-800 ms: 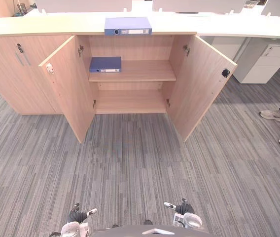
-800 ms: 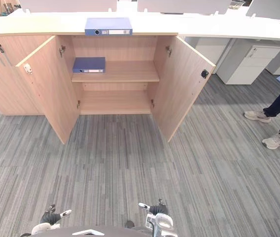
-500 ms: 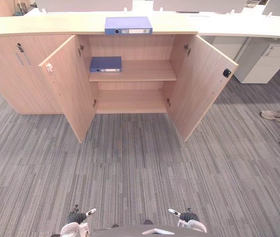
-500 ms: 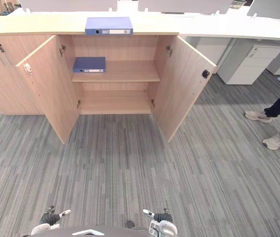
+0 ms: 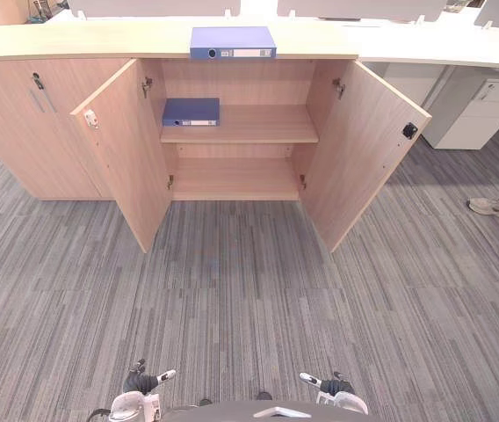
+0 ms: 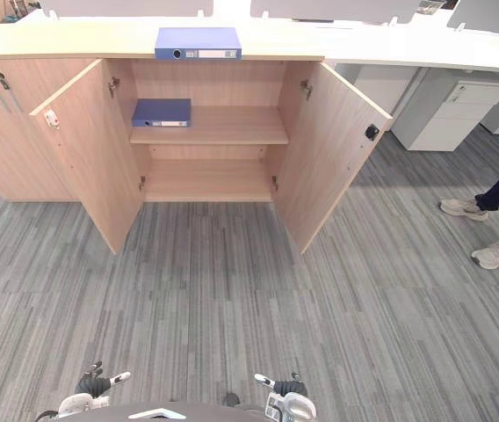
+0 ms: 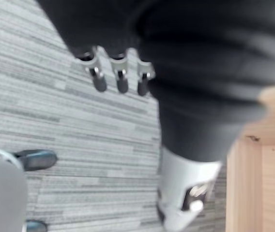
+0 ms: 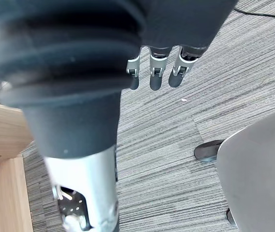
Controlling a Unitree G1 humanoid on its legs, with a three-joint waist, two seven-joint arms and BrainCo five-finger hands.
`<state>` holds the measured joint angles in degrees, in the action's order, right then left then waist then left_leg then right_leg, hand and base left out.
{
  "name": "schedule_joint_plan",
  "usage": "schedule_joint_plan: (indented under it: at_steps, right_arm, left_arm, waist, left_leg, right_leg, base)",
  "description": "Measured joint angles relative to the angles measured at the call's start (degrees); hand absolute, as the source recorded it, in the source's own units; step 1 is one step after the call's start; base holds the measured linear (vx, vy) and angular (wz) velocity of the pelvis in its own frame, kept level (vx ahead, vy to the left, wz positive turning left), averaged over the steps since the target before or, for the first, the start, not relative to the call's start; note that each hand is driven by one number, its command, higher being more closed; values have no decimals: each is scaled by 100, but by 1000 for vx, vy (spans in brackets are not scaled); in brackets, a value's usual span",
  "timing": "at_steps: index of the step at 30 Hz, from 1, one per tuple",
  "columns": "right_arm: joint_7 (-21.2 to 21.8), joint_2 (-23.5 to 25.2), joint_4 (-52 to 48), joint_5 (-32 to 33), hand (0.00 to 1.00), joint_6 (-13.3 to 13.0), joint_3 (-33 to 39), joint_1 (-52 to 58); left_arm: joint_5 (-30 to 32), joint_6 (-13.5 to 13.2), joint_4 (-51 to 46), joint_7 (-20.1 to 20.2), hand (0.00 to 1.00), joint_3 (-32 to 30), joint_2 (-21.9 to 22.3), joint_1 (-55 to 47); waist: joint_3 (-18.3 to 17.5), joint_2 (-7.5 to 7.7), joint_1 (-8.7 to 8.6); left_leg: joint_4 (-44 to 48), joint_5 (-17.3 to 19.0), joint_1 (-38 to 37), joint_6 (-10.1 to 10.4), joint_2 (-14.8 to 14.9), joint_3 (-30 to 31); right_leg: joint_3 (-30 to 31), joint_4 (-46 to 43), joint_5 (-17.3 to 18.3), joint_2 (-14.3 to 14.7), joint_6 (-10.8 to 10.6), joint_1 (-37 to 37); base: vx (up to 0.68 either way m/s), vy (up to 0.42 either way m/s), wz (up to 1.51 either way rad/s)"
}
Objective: Walk over to the cabinet, pick up the folder, carry it to the office cabinet, place the folder inside the office cabinet, then close the office cabinet door
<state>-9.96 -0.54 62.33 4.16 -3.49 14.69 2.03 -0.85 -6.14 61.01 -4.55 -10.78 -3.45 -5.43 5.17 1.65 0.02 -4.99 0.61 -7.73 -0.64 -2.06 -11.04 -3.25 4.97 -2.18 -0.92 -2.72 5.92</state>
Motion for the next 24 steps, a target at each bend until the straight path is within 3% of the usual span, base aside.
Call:
schedule_joint_plan:
  at_steps: [6,9,11,12,15,16,18,21,23,24]
  right_arm:
    - [2,-27,-16,-2,0,25,5,-20]
    - [2,-23,-64,1,0,32,8,-99]
    - [1,-16,-91,2,0,40,6,-136]
    - [2,-46,-156,4,0,31,5,-134]
    - [6,-54,-379,11,0,-5,0,-123]
    - [9,-45,-503,15,0,-13,0,-115]
    - [37,-60,-516,13,0,-21,-16,-142]
    - [105,-94,-510,14,0,-54,-22,-256]
    - [117,-130,-518,16,0,-86,-52,-407]
    - [116,-117,-512,16,0,-96,-71,-414]
  left_arm:
    - [0,6,-10,0,0,32,-32,46]
    - [-5,33,-97,3,0,102,-45,153]
    - [-5,35,-183,3,0,201,-57,172]
    - [-5,34,-182,1,0,263,-36,197]
    - [-5,39,-180,2,0,345,20,218]
    - [-4,58,-173,1,0,364,50,241]
    - [-4,66,-171,-4,0,355,35,299]
    - [-1,69,-77,-3,0,399,49,373]
    - [1,81,37,2,0,525,50,438]
    - [4,83,48,4,0,553,28,401]
  waist:
    - [5,61,75]
    - [118,68,64]
    - [205,91,101]
    - [243,31,117]
    - [320,-42,102]
    - [401,-114,71]
    - [451,-74,88]
    - [486,-125,-57]
    - [574,-247,-199]
    - [577,-227,-222]
  left_leg:
    - [41,132,251,-120,-1,-178]
    - [559,457,535,-108,22,-257]
    - [1084,819,701,-169,52,-302]
    - [1302,1021,692,-172,73,-343]
    - [1379,1133,492,-159,70,-379]
    - [1366,1222,327,-248,44,-315]
    - [1218,1367,-53,-293,46,-255]
    - [947,1409,-276,-212,182,-106]
    - [810,1474,-446,0,386,38]
    - [778,1475,-511,71,396,68]
  right_leg:
    - [87,-76,79,-11,1,-318]
    - [101,-799,419,-83,-82,-761]
    - [117,-1518,784,-149,-160,-1034]
    - [74,-2130,965,-186,-278,-1231]
    - [-89,-3520,1040,-300,-272,-1746]
    - [-255,-4287,1136,-405,-181,-2040]
    - [-581,-4814,1670,-511,-112,-2243]
    - [-1079,-4326,1832,-427,-5,-2638]
    - [-1166,-3436,1476,-150,164,-2856]
    - [-1153,-3142,1281,-98,196,-2847]
  base:
    - [13,-5,-10]
    - [134,42,-5]
    - [154,49,-17]
    - [150,65,-19]
    - [187,110,-2]
    - [210,83,17]
    - [286,61,14]
    - [331,-42,23]
    - [322,-88,36]
    - [474,-151,52]
